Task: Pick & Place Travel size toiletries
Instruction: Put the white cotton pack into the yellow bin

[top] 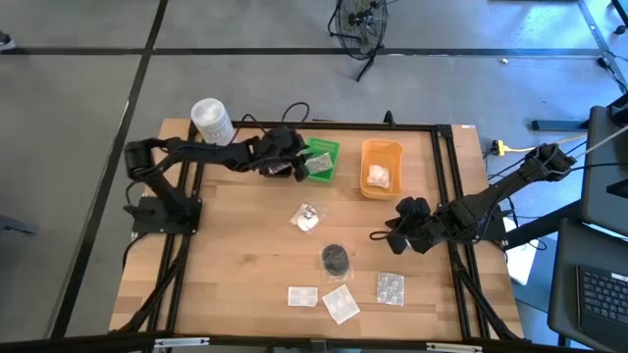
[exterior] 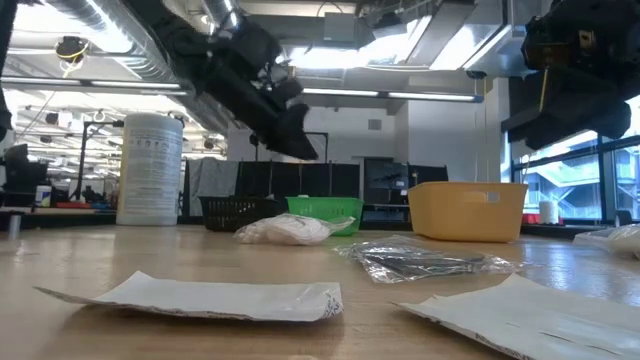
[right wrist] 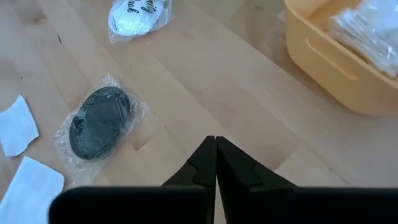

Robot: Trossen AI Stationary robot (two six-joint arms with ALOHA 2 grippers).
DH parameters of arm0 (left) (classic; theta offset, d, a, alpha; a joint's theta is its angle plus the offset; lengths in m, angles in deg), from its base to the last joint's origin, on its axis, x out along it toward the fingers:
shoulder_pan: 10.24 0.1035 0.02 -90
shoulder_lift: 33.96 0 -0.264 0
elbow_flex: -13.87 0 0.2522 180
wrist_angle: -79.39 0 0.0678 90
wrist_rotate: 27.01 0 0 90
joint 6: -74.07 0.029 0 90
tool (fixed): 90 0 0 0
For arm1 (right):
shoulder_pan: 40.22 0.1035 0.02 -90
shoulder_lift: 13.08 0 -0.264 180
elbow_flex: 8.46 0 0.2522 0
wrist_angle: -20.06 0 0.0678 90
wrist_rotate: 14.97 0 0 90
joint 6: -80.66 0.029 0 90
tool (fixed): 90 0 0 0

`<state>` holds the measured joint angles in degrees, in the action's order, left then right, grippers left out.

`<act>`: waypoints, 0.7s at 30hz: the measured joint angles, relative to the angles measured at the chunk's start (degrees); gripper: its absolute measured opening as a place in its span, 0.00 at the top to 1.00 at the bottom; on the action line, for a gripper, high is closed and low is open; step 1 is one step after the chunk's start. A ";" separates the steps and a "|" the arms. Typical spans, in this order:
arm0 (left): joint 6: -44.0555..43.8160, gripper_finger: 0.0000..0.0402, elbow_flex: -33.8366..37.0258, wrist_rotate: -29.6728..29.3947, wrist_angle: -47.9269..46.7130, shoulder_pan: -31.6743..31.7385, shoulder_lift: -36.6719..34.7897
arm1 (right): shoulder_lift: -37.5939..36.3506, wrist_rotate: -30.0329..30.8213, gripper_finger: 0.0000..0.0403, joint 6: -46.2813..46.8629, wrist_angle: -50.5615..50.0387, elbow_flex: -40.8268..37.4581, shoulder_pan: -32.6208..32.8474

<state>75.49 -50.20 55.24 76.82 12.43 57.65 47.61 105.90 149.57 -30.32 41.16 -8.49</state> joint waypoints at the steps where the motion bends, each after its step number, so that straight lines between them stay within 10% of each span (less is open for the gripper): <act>1: 0.75 0.69 0.00 0.00 -2.28 -0.43 -1.38 | 0.00 -0.25 0.97 0.15 0.00 0.00 0.00; 21: -6.33 0.69 10.82 -0.22 -22.96 -18.22 -21.03 | 0.00 -14.10 0.99 -5.03 -15.39 8.66 0.05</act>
<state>69.16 -39.37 55.02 53.86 -5.79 36.62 47.61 91.80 144.54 -45.71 49.81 -8.44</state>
